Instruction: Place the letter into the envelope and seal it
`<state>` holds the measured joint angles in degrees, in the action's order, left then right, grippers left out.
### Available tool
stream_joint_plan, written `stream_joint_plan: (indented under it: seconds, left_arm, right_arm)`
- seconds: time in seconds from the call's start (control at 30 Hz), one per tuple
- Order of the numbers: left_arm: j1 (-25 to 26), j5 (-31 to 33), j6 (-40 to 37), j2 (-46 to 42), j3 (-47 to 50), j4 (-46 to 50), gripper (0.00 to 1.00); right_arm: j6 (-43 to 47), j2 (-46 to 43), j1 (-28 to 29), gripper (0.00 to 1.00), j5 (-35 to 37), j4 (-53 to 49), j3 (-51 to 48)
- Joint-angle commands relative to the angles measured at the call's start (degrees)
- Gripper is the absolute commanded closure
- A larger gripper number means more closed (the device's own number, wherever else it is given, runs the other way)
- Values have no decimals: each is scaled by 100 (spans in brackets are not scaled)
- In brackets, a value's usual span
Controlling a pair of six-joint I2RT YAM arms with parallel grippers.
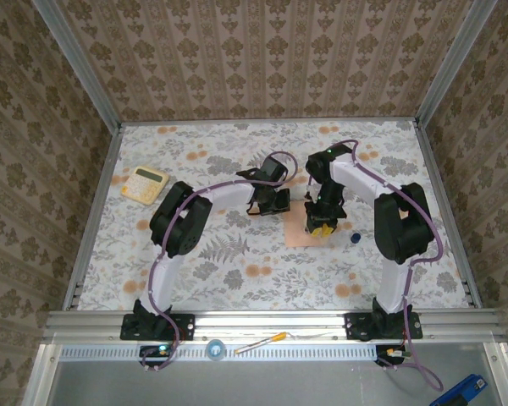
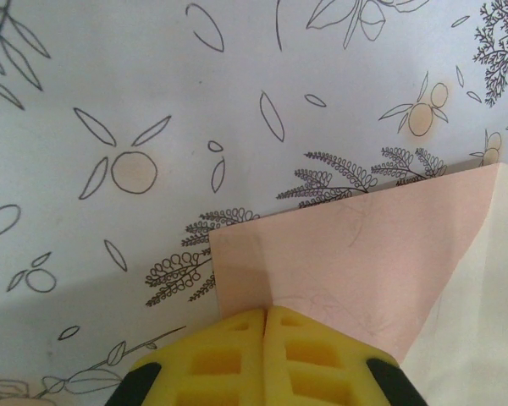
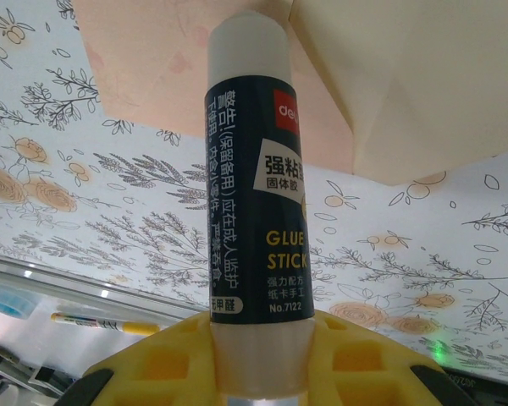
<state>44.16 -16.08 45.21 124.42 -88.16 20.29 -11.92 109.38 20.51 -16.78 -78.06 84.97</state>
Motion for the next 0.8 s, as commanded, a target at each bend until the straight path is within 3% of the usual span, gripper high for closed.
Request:
stream_joint_plan:
  seconds: [0.0, 0.77]
  left_arm:
    - [-23, -10, -90, 30, -81, 256, 100]
    - [-23, -27, -136, 8, -70, 254, 100]
  right_arm:
    - [144, 341, 9, 100, 85, -130, 115]
    - [183, 1599, -272, 100, 202, -438, 1912]
